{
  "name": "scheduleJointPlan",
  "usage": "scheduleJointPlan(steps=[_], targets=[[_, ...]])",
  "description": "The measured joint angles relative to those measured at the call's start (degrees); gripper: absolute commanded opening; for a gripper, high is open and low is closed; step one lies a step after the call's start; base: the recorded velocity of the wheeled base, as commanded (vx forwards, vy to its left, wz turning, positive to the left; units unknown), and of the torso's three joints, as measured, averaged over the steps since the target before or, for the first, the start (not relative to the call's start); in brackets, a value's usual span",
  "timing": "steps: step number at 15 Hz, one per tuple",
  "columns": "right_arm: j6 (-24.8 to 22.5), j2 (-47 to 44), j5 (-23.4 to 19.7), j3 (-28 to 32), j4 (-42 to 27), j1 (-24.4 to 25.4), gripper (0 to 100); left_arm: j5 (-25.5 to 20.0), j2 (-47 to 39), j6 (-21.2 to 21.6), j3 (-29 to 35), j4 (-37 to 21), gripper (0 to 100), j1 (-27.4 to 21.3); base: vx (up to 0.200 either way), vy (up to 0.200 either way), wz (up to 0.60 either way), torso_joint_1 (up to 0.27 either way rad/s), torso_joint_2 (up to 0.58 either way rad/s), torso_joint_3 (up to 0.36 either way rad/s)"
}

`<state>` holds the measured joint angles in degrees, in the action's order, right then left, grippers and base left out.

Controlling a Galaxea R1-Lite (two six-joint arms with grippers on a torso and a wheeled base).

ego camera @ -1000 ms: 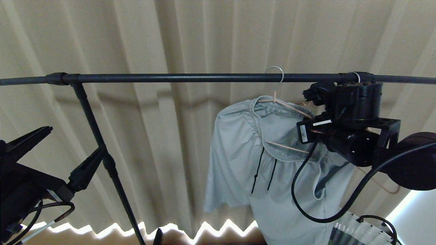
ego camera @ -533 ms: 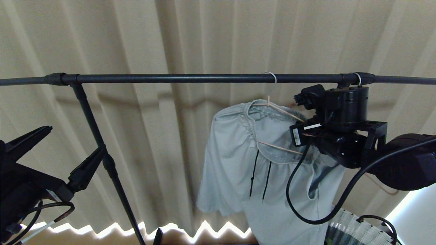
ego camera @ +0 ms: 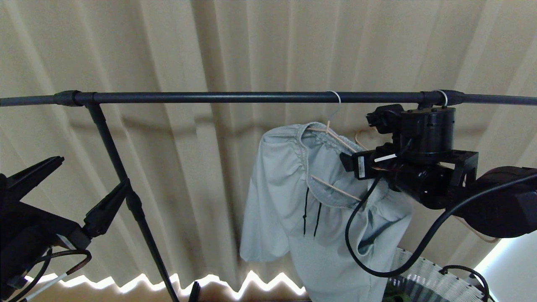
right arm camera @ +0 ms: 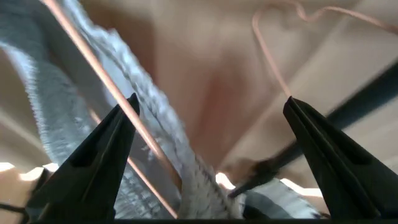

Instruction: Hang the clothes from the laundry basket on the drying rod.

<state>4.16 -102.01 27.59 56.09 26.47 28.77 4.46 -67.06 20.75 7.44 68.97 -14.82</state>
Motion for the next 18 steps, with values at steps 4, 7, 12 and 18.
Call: scheduleJointPlan(steps=[4, 7, 12, 18], targets=[[-0.33, 0.52, -5.32, -4.58, 13.80, 0.09, 100, 0.00, 0.00, -0.17, -0.35, -0.02, 100, -0.02, 0.000, 0.000, 0.00, 0.000, 0.00, 0.000], [-0.49, 0.99, -6.60, -8.48, 19.41, 0.04, 100, 0.00, 0.00, -0.17, -0.39, -0.02, 100, -0.05, 0.000, 0.000, 0.00, 0.000, 0.00, 0.000], [-0.46, 2.06, -11.41, -12.11, 20.39, 0.04, 100, 0.00, 0.02, -0.23, -0.39, -0.02, 100, -0.05, 0.000, 0.000, 0.00, 0.000, 0.00, 0.000], [-0.63, 8.98, -21.98, -18.44, 25.92, -0.02, 100, 0.02, 1.27, -0.39, -2.82, -0.11, 100, 0.13, 0.000, 0.000, 0.00, 0.000, 0.00, 0.000]])
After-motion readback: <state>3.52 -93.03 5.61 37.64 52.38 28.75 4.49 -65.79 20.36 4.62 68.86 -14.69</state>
